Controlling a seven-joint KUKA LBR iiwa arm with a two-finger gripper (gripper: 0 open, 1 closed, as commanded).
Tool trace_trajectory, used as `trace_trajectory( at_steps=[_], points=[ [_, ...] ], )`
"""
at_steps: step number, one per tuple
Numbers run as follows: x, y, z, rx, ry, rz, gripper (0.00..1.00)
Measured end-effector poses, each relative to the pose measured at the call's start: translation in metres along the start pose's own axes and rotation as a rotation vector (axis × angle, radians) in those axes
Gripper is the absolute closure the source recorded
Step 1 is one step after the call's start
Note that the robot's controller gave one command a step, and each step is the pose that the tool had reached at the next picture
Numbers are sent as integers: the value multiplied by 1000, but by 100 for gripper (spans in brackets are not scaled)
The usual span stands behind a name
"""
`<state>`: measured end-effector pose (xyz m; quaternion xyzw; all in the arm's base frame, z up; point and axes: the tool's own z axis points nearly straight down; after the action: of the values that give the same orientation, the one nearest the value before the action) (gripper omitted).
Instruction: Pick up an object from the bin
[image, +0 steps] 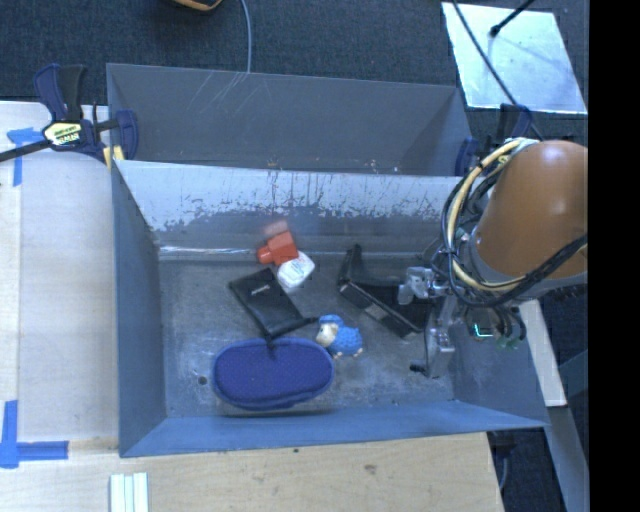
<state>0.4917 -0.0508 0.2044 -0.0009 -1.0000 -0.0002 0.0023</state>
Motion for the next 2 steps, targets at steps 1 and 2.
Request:
trace_trajectory(
  at_steps=[1,2],
  points=[
    [-89,-8,36,1,-11,-38,0],
    [-106,-18,138,-1,-1,-16,0]
  ],
)
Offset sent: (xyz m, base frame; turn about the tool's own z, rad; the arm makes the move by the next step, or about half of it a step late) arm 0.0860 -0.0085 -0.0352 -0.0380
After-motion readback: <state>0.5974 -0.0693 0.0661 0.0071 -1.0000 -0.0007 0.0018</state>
